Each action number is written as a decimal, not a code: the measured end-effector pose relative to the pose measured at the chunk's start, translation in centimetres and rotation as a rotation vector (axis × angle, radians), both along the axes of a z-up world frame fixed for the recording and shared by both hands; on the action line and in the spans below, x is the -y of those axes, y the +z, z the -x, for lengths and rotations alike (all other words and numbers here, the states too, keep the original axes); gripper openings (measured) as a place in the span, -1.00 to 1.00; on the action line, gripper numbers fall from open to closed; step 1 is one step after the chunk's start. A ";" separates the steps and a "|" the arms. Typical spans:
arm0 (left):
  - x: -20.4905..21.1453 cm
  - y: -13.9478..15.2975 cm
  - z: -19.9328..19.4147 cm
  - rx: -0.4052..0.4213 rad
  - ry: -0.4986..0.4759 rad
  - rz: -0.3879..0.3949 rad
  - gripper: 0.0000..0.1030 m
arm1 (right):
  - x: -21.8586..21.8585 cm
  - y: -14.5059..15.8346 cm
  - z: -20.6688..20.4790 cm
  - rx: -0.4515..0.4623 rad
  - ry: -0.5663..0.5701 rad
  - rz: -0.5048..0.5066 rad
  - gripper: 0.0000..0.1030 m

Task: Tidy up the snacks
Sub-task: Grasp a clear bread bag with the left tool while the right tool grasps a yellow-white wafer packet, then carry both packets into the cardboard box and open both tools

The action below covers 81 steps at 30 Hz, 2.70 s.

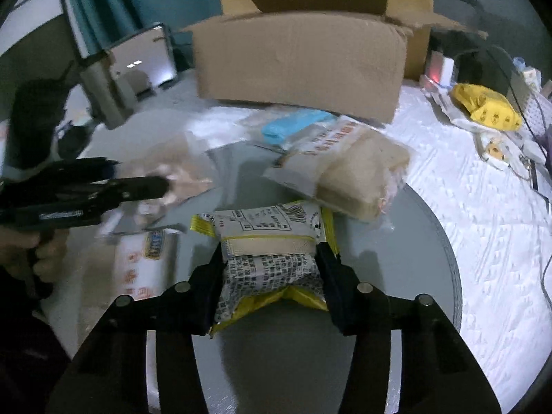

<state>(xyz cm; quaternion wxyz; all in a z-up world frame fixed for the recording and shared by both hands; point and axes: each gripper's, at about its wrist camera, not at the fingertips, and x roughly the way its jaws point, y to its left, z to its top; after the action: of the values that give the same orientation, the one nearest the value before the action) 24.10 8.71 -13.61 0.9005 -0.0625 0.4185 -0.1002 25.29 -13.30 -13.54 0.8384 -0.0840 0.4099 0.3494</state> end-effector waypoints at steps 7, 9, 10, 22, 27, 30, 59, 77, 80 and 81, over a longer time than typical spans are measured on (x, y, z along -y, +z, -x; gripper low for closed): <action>0.1 2.6 0.9 0.066 0.013 0.014 -0.23 | 0.1 4.3 1.7 0.061 0.048 -0.083 0.03; -0.1 3.5 1.1 0.087 0.020 0.019 -0.23 | 0.1 5.6 1.7 0.096 0.055 -0.098 0.03; -0.2 4.1 1.1 0.099 0.025 0.022 -0.23 | 0.1 6.0 1.7 0.109 0.056 -0.101 0.03; -1.7 9.2 -1.6 0.209 0.066 0.017 -0.23 | 0.7 10.3 -3.0 0.222 0.017 -0.124 0.03; -2.2 11.0 -3.9 0.252 0.073 0.017 -0.23 | 0.6 11.7 -6.0 0.255 -0.004 -0.134 0.03; -2.6 12.1 -5.4 0.276 0.076 0.019 -0.23 | 0.2 12.4 -7.6 0.277 -0.011 -0.134 0.03; -5.7 11.4 -21.9 0.272 0.139 -0.005 -0.21 | -6.7 12.4 -25.3 0.302 -0.162 -0.097 0.06; -4.8 14.5 -15.9 0.326 0.169 0.001 0.67 | -5.9 14.4 -21.3 0.317 -0.148 -0.114 0.58; -3.9 14.6 -13.7 0.329 0.164 -0.006 0.67 | -5.0 14.7 -19.5 0.324 -0.144 -0.116 0.58; -3.6 14.6 -13.0 0.328 0.162 -0.008 0.67 | -4.7 14.7 -19.1 0.322 -0.143 -0.116 0.58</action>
<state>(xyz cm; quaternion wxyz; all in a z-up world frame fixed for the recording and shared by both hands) 37.12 12.31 0.95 0.9621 -0.0754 0.2599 -0.0345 44.36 -8.62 1.20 0.9193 -0.0612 0.2544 0.2939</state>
